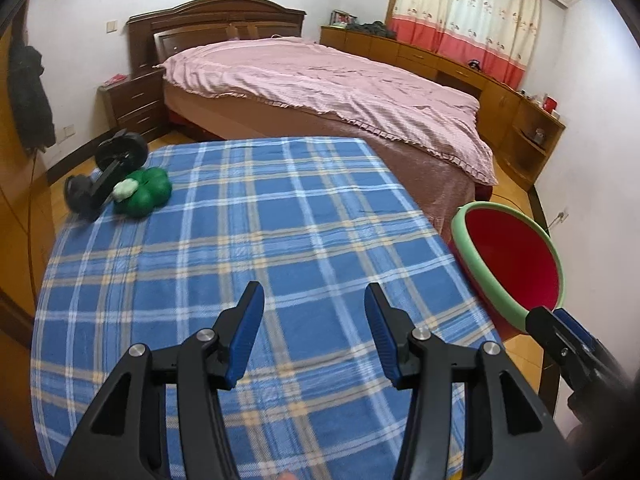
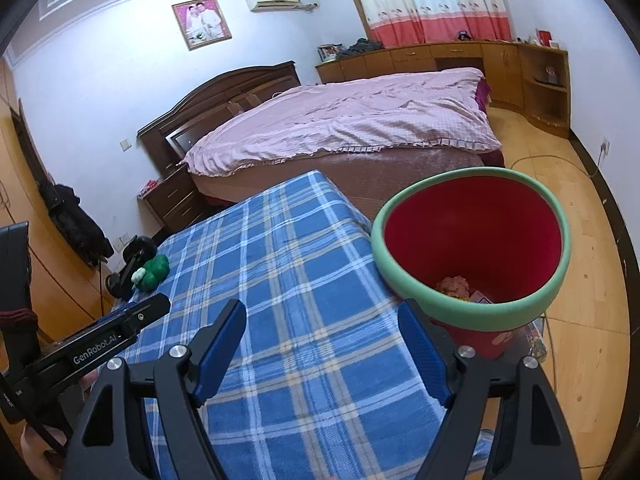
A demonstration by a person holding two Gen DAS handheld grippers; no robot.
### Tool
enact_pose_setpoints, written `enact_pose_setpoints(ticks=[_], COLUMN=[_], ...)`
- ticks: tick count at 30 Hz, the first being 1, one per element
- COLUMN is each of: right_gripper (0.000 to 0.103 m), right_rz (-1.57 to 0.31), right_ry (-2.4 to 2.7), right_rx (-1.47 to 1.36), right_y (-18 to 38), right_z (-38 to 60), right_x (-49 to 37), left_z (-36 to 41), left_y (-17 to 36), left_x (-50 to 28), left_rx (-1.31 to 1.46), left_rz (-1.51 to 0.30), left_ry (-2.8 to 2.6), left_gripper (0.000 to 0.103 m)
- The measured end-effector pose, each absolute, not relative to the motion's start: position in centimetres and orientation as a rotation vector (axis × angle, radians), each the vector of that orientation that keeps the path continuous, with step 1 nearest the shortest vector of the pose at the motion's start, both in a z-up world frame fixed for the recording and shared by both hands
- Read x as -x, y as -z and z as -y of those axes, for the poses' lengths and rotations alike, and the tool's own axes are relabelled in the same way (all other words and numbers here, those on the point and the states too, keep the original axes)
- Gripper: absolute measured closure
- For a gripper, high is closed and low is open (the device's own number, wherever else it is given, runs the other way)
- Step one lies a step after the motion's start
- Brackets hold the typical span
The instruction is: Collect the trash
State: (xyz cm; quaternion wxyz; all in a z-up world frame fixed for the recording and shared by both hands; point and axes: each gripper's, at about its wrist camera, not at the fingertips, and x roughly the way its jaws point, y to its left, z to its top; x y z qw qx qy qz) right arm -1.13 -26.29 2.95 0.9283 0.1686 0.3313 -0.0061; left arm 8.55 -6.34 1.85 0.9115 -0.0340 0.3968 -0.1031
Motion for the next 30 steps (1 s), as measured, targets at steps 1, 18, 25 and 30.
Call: enact_pose_setpoints(ticks=[1, 18, 25, 30], right_gripper=[0.023, 0.023, 0.023, 0.023], right_rz=[-0.679, -0.691, -0.69, -0.692], right_ry=[0.01, -0.008, -0.009, -0.008], right_rx=[-0.342, -0.315, -0.313, -0.314], right_y=[-2.9, -2.3, -2.3, -2.3], right_z=[26.1, 24.1, 24.0, 24.1], right_x=[1.2, 2.1, 2.2, 2.1], left_z=[6.0, 3.8, 3.9, 3.8], left_y=[-1.8, -1.6, -1.8, -1.8], left_x=[-8.3, -6.2, -5.9, -6.0], left_rx=[0.076, 0.09, 0.077, 0.077], left_rz=[-0.819, -0.801, -0.786, -0.785], left_ry=[0.208, 0.12, 0.099, 0.095], left_gripper=[0.051, 0.051, 0.051, 0.051])
